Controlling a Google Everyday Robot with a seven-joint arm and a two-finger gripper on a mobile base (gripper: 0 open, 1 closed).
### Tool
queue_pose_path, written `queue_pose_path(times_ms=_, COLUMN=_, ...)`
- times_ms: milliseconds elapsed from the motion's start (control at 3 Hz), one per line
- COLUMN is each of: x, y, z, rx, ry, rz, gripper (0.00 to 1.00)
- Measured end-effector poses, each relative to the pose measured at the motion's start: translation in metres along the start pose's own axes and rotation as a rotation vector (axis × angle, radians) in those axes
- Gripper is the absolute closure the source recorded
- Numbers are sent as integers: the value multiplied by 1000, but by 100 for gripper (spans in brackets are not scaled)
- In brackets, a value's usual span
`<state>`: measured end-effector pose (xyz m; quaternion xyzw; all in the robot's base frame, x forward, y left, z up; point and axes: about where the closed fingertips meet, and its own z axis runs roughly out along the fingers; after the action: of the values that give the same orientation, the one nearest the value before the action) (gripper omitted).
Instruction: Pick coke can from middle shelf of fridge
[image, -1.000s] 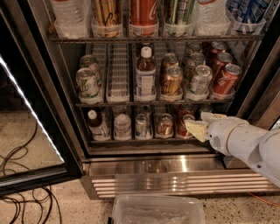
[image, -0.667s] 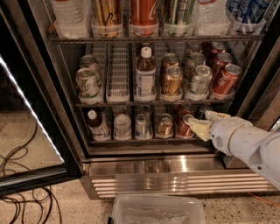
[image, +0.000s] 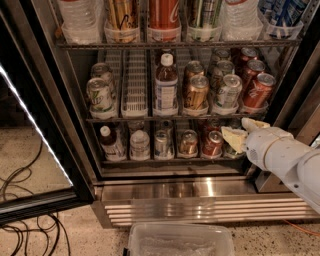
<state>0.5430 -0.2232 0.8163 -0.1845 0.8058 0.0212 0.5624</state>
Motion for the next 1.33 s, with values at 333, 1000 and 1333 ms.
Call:
queue_pose_path(times_ms=333, x=-3, y=-17, z=2, rx=45, ry=-17, rz=-11, gripper=46)
queue_pose_path(times_ms=1000, x=-10, y=-49, z=-3, rx=147, ry=-52, rz=-27, gripper=43)
queue_pose_path(times_ms=1333, x=-15, y=-62, z=-3, rx=179, ry=-85, rz=-13, gripper=43)
